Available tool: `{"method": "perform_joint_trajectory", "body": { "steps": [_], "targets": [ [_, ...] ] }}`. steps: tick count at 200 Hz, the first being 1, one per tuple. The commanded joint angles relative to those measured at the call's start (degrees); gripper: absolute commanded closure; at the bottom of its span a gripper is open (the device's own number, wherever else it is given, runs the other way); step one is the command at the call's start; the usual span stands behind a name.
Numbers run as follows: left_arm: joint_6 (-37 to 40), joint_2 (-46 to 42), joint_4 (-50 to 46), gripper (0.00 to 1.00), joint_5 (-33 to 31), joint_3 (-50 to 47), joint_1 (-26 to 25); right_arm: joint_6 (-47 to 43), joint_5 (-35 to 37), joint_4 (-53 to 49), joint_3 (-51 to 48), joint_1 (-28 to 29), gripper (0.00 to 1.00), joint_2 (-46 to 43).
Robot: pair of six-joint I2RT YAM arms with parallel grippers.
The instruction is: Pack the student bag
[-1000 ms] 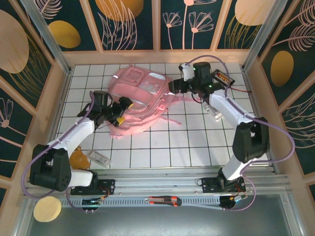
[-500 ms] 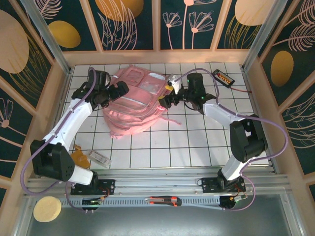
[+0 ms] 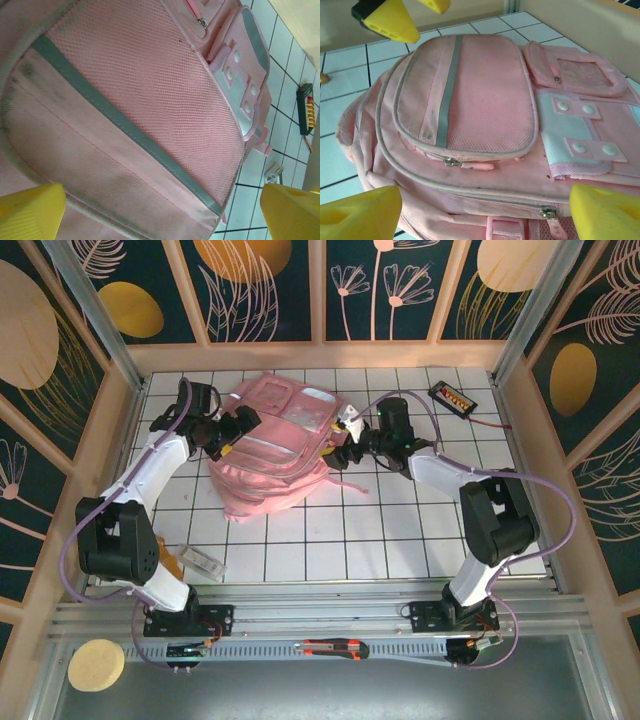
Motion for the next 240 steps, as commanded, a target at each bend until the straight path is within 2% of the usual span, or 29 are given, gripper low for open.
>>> {"method": "perform_joint_trajectory", "body": {
  "steps": [1,43,127,183,240],
  "targets": [
    [-2.2,1.0,2.3,0.02,2.8,-0.9,0.1,-4.1,-0.8,2.7,-1.4,1.2,0.13,1.7],
    [-2.3,2.1,2.2,0.02,2.6,-1.3,0.2,-7.7,-1.5,4.1,0.9,2.6,0.12,5.9],
    [-1.8,3.0,1.5,0.01,2.4,-2.0,0.4,-3.9,-3.2,6.4,7.1,4.2,0.14,15.0],
    [-2.9,3.0,3.9,0.01,3.6,-4.6,0.5,-4.0,-1.4,3.5,10.5,5.4,0.18,18.4],
    [-3.1,3.2,5.6,0.01,4.4,-6.0,0.5,-9.4,4.0,-1.7,10.5,9.2,0.26,18.2]
  ]
}}
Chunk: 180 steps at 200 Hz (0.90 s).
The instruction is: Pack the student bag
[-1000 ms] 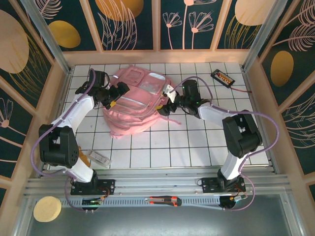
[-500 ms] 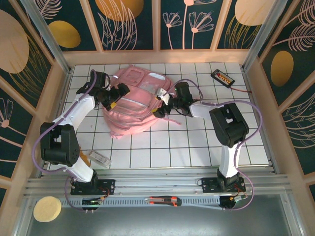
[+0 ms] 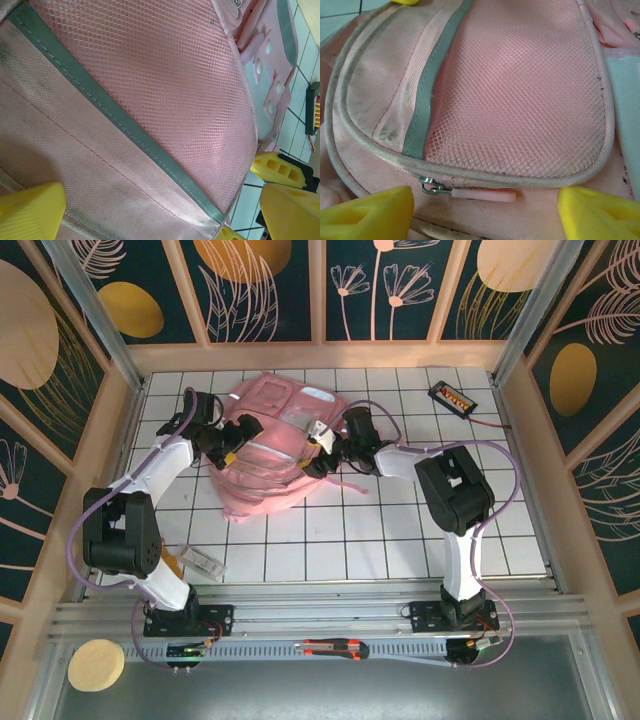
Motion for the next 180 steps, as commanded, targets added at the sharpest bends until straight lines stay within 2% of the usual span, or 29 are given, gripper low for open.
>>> {"method": "perform_joint_trajectory", "body": {
  "steps": [1,20,67,180],
  "targets": [
    [-1.2,1.0,0.8,0.01,2.4,-1.3,0.1,-4.0,1.6,-3.3,1.4,3.2,0.26,0.8],
    [-1.2,1.1,1.2,0.01,2.5,-1.6,0.1,-4.8,2.9,-3.8,1.0,3.8,0.29,0.2],
    [-0.7,1.1,1.7,0.02,3.0,-2.3,0.5,-5.8,5.9,-2.3,-0.8,5.0,0.45,-1.3],
    [0.8,1.0,1.5,0.02,4.3,-2.9,2.4,-7.1,9.9,-6.6,0.0,5.5,0.91,-1.7]
  ]
}}
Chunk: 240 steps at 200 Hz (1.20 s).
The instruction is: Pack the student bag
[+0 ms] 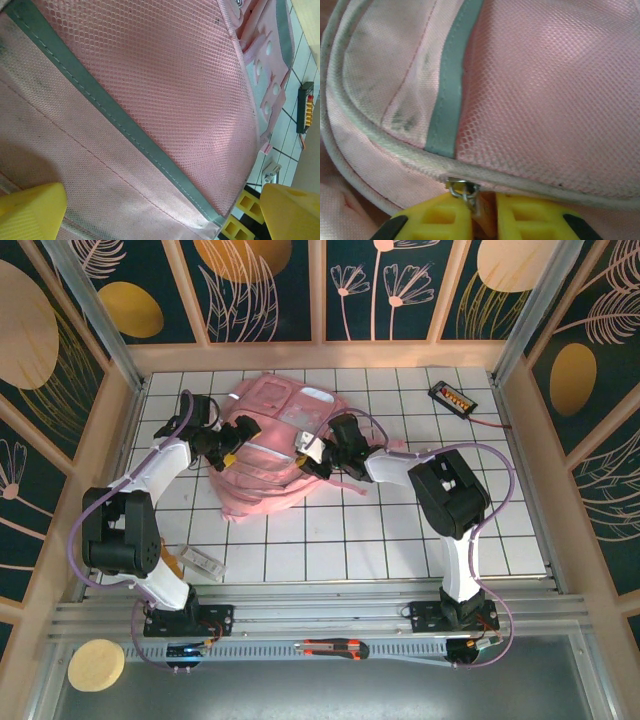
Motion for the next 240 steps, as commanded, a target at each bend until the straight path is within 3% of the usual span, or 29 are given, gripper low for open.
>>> {"method": "perform_joint_trajectory", "body": {
  "steps": [1,17,58,141,187,240],
  "targets": [
    [1.0,1.0,-0.5,0.01,1.5,-1.2,0.6,-0.7,1.0,-3.6,0.1,1.1,0.91,-1.5],
    [1.0,1.1,-0.4,0.02,1.6,-1.0,0.6,-0.9,1.3,-5.4,0.8,1.1,1.0,-1.8],
    [2.5,1.0,-1.7,0.01,0.9,0.9,0.8,-1.2,0.9,-9.4,0.5,1.3,1.0,-4.7],
    [15.9,0.0,-16.6,0.01,-12.2,8.7,1.9,5.0,-3.7,-27.3,4.1,0.2,1.0,-10.7],
    [10.6,1.7,-8.1,0.02,-3.9,4.3,2.4,6.7,-2.4,-32.0,3.0,-0.9,1.0,-11.5],
    [6.1,4.1,1.6,0.23,1.8,-2.8,2.3,8.7,-2.5,-32.6,2.3,-1.2,1.0,-11.3]
  ]
}}
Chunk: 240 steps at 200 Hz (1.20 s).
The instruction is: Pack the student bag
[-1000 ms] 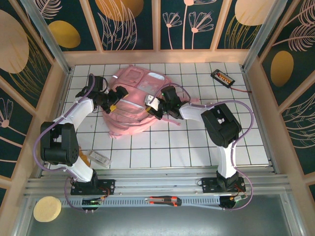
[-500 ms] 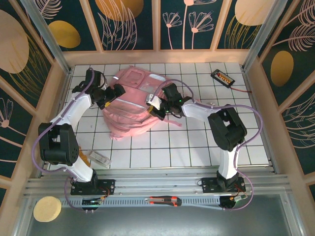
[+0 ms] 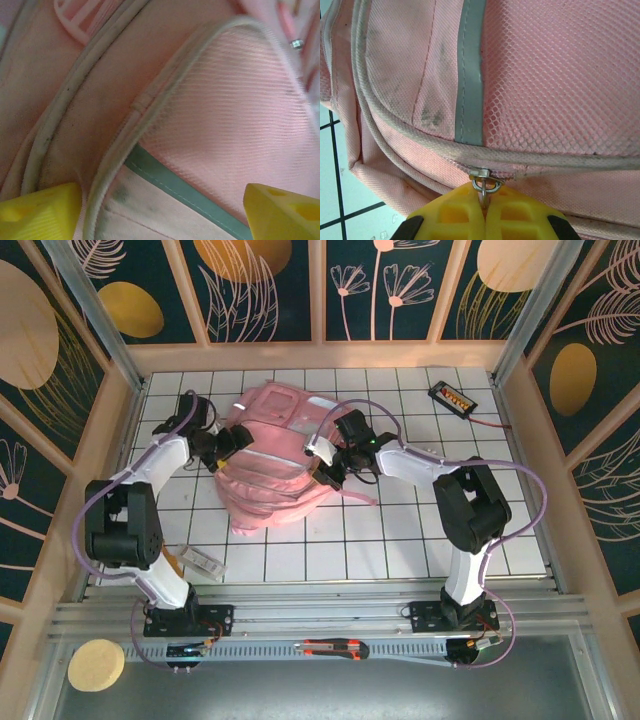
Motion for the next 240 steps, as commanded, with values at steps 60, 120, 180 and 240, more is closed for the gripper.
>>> {"method": "perform_joint_trajectory", "body": {
  "steps": [60,120,180,240],
  "targets": [
    [-14.0,-0.8,21.2,0.78,9.3,-14.4,0.4,5.0,-0.5,-7.8,0.8,1.5,1.0,-2.1],
    [-19.9,-4.2,27.1,0.83,8.7,-18.5,-1.6,13.4,-1.0,-11.9,6.2,6.5,1.0,1.2],
    [-21.0,-5.9,27.8,0.85,5.8,-19.1,-5.6,37.9,-3.6,-14.2,16.4,6.6,1.0,8.1],
    [-15.0,-8.1,21.5,0.98,-0.6,-17.8,-5.7,53.3,-6.4,-13.3,12.3,4.3,1.0,4.4]
  ]
}}
